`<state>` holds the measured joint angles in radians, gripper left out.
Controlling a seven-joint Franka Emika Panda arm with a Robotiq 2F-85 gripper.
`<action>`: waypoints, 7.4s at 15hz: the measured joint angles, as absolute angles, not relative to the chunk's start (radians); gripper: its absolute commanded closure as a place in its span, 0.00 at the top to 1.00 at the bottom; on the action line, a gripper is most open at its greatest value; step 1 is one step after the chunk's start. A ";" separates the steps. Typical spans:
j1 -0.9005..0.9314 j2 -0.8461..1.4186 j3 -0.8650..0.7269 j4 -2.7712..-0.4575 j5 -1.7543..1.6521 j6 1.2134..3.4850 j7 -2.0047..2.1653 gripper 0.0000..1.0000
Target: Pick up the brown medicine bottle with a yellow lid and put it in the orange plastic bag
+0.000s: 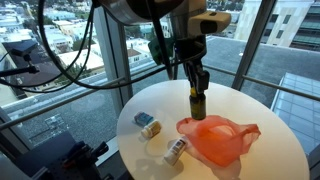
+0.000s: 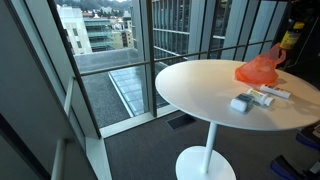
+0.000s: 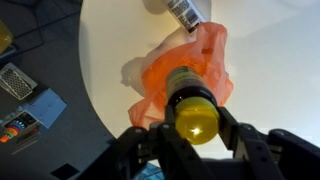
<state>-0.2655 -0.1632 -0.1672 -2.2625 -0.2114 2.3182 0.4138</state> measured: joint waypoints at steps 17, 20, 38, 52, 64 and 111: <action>-0.282 0.067 -0.242 -2.195 -0.187 2.402 0.416 0.20; -0.259 0.113 -0.242 -2.143 -0.181 2.402 0.416 0.20; -0.196 0.275 -0.242 -2.103 -0.094 2.386 0.383 0.20; -0.210 0.072 -0.269 -2.349 -0.098 2.410 0.384 0.20; -0.228 0.122 -0.272 -2.211 -0.098 2.415 0.384 0.20; -0.078 -0.157 -0.074 -2.199 -0.049 1.928 0.205 1.00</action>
<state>-0.0777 -0.1568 -0.0738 -2.1993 -0.0486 1.9278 0.2047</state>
